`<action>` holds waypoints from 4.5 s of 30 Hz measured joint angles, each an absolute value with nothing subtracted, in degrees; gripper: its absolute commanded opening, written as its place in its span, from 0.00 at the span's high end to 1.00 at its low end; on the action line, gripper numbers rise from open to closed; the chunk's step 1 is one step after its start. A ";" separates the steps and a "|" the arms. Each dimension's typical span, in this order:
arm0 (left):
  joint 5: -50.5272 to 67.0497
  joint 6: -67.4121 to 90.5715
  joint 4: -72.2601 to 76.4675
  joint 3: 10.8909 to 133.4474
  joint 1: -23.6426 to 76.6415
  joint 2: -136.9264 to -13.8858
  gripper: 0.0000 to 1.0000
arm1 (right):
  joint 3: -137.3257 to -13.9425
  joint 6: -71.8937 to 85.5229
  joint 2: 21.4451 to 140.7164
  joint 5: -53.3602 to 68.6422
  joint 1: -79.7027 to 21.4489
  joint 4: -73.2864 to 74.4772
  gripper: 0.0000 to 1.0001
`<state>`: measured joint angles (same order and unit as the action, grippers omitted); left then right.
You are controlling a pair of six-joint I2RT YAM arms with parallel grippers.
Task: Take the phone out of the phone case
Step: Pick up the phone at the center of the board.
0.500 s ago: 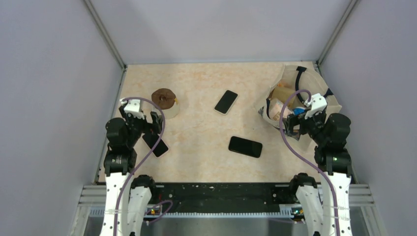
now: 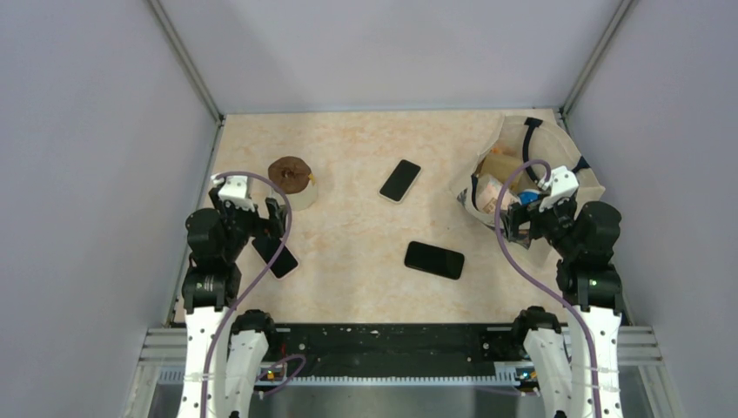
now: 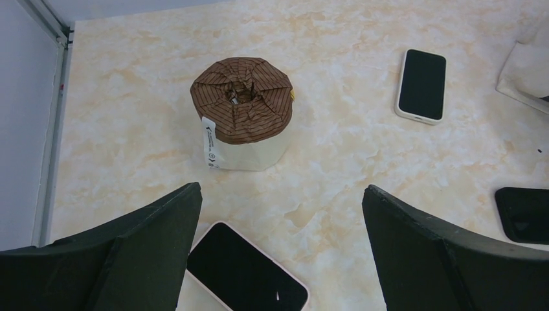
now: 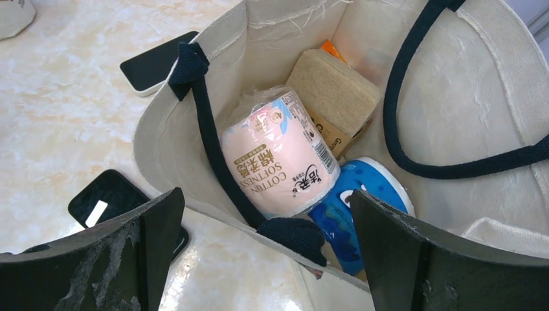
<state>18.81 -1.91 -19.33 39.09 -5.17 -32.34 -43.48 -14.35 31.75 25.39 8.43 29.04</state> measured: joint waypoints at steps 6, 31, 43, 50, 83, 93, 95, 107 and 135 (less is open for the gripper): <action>20.14 -2.09 -21.10 41.69 -5.17 -32.34 0.01 | -44.27 -15.35 31.66 26.17 8.23 31.16 0.01; 21.82 -2.00 -19.22 40.66 -6.26 -38.48 0.01 | -55.83 -25.30 52.05 14.79 -38.33 38.70 0.03; 22.13 -2.70 -19.07 40.58 -7.51 -39.55 0.01 | -44.34 -28.49 67.81 8.16 -45.21 30.48 0.01; 23.81 -2.94 -19.05 40.45 -7.51 -39.77 0.01 | -43.03 -28.62 74.72 6.09 -45.21 27.11 0.01; 25.96 -3.20 -19.00 40.16 -7.73 -40.03 0.01 | -44.03 -37.04 85.21 14.55 -34.20 26.15 0.03; 26.17 -3.18 -18.98 40.16 -7.79 -40.03 0.01 | -47.18 -38.46 88.86 15.92 -33.82 26.37 0.35; 26.20 -3.16 -18.98 40.16 -7.79 -40.03 0.01 | -47.75 -38.41 89.38 15.99 -33.80 26.35 0.48; 30.52 -2.28 -19.03 40.62 -7.77 -44.99 0.06 | -50.76 -37.32 91.15 16.88 -33.56 29.32 0.96; 44.91 12.34 -4.05 42.96 12.64 -76.60 0.10 | -57.84 -27.64 92.77 17.63 -40.18 23.09 1.00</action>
